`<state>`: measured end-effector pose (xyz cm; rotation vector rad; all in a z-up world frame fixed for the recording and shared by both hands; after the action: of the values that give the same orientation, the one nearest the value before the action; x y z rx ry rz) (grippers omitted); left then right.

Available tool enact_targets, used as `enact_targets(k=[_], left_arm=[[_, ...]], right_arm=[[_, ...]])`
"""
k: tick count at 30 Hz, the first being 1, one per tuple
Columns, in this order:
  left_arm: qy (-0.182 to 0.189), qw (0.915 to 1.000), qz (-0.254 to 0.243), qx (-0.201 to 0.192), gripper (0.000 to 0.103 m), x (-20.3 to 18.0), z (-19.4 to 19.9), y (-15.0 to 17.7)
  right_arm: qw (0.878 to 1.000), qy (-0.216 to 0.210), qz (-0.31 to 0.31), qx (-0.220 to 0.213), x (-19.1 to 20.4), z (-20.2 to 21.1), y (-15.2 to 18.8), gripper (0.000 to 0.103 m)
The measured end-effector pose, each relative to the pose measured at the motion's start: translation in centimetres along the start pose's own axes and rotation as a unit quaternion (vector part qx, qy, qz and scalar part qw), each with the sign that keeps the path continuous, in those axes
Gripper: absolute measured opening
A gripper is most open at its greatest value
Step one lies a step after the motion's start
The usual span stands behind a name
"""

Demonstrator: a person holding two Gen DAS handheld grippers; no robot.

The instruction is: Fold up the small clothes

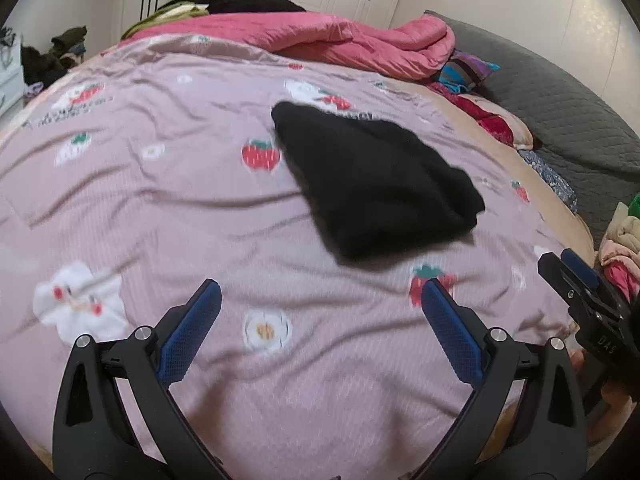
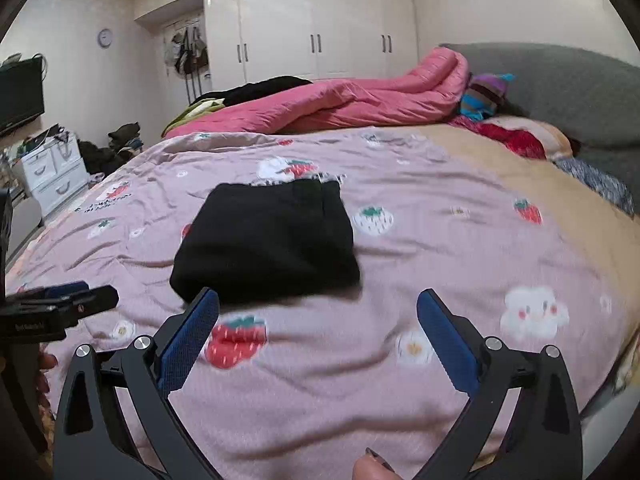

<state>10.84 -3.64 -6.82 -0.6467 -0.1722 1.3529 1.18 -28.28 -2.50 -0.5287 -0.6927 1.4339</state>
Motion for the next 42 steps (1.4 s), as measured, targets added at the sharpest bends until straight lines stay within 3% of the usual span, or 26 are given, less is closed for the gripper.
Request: enact_targets(k=[4, 9, 20, 42], left_arm=[[-0.001, 0.9998, -0.001, 0.020, 0.094, 0.4, -1.1, 1.6], [-0.014, 0.9998, 0.005, 0.016, 0.094, 1.0, -1.1, 2.2], [-0.016, 0.9999, 0.003, 0.002, 0.094, 1.1, -0.5, 2.2], [-0.030, 0.9996, 0.002, 0.003, 0.094, 1.3, -0.4, 2.1]], right_arm=[[1.000, 0.016, -0.008, 0.013, -0.1, -0.6, 1.7, 0.099], [0.999, 0.025, 0.004, 0.023, 0.3, -1.4, 2.7, 0.099], [0.999, 0.030, 0.030, 0.016, 1.3, -1.4, 2.7, 0.099], [0.999, 0.025, 0.019, 0.027, 0.9, -1.7, 2.8, 0.099]])
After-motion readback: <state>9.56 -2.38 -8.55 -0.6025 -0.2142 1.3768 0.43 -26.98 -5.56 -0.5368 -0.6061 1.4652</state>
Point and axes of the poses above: each gripper's, at about its wrist camera, not at the fingertips, and z roughly against the way its jaws point, x to its left, y to its underside, the point moved 6 cm from there along -z, roughly the way its jaws point, and after that the axes turned 11 degrees about x, right-handed, at the moved point
